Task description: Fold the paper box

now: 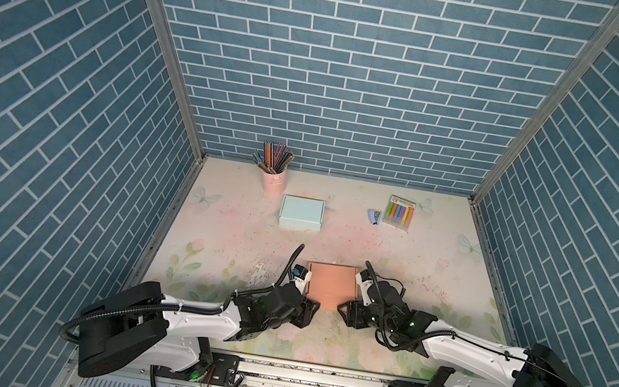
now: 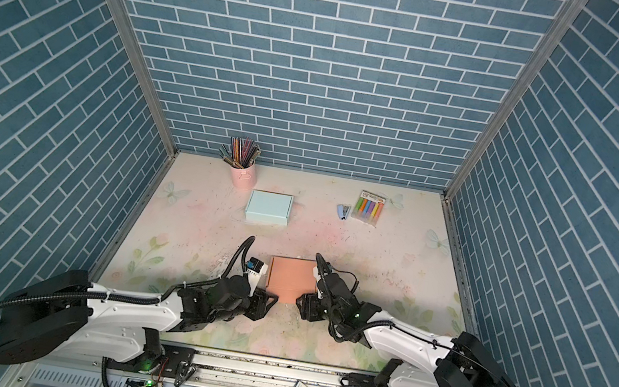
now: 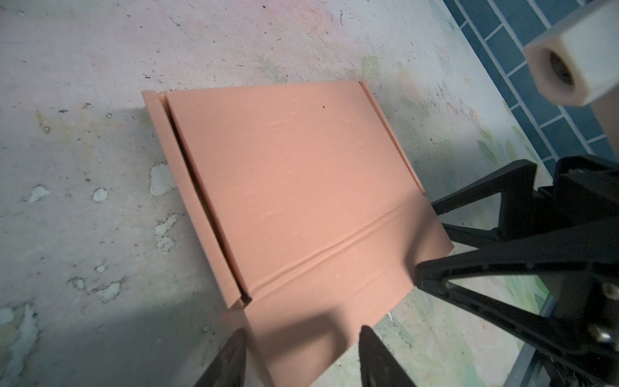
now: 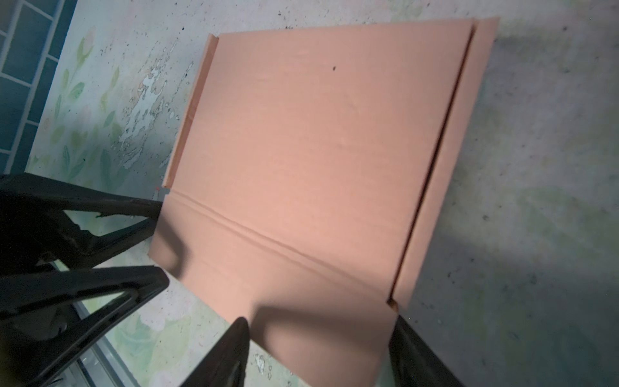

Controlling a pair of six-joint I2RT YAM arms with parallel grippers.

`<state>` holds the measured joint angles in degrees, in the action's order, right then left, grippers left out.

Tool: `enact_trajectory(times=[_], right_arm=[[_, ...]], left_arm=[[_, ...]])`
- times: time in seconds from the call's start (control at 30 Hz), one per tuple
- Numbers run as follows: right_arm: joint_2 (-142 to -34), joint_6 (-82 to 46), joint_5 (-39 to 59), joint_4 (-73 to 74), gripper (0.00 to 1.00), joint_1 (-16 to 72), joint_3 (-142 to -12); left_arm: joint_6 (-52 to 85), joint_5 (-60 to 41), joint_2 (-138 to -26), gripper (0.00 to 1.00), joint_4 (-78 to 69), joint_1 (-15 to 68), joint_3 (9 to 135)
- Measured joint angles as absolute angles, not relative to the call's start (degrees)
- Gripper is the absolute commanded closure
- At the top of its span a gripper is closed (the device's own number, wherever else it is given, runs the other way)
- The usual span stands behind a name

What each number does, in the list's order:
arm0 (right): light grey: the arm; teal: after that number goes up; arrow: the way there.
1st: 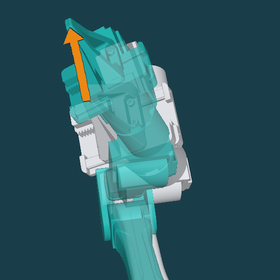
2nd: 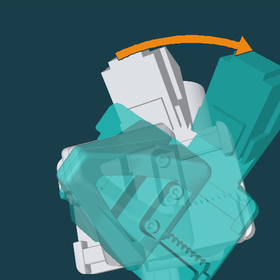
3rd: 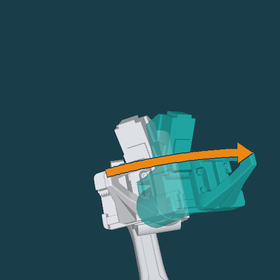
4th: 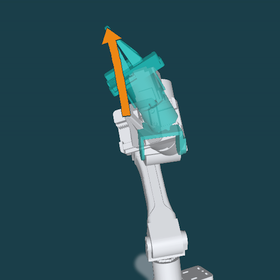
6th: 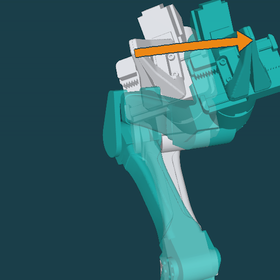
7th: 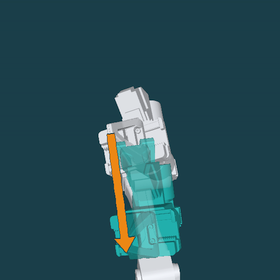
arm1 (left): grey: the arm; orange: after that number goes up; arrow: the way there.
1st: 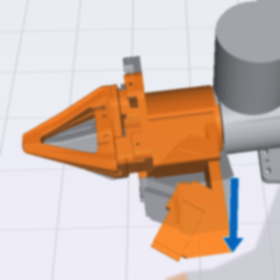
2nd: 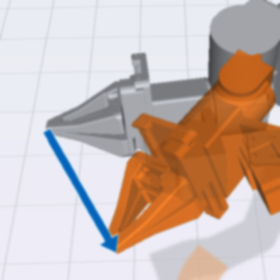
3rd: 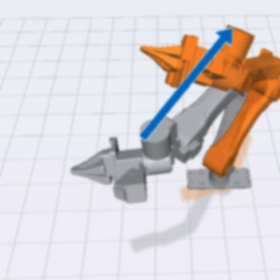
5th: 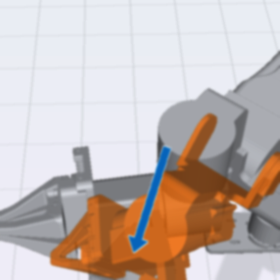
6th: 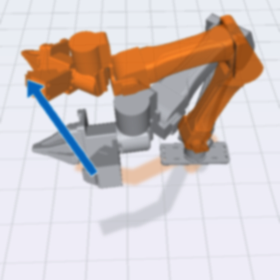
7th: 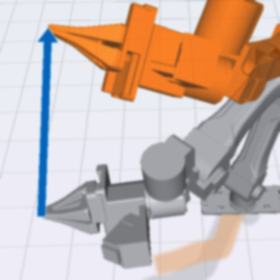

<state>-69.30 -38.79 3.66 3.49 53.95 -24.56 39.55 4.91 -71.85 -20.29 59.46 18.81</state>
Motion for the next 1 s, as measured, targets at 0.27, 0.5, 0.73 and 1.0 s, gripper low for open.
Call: enact_trajectory(times=[0.27, 0.5, 0.73, 1.0], right_arm=[[-69.3, -38.8, 2.3, 3.3, 0.36, 54.0, -24.6], [-69.4, -38.7, 1.4, 3.0, 0.40, 54.0, -24.6], [-69.7, -38.7, 1.2, 3.0, 0.42, 54.0, -24.6], [-70.0, -38.7, 1.2, 3.3, 0.41, 54.0, -24.6]], left_arm=[[39.9, 5.3, -71.7, 0.49, -20.4, 59.5, 18.3], [40.0, 5.5, -71.7, 0.51, -20.5, 59.5, 18.2], [39.9, 5.7, -72.0, 0.54, -20.5, 59.5, 18.2], [39.9, 5.7, -72.5, 0.54, -20.6, 59.6, 18.2]])
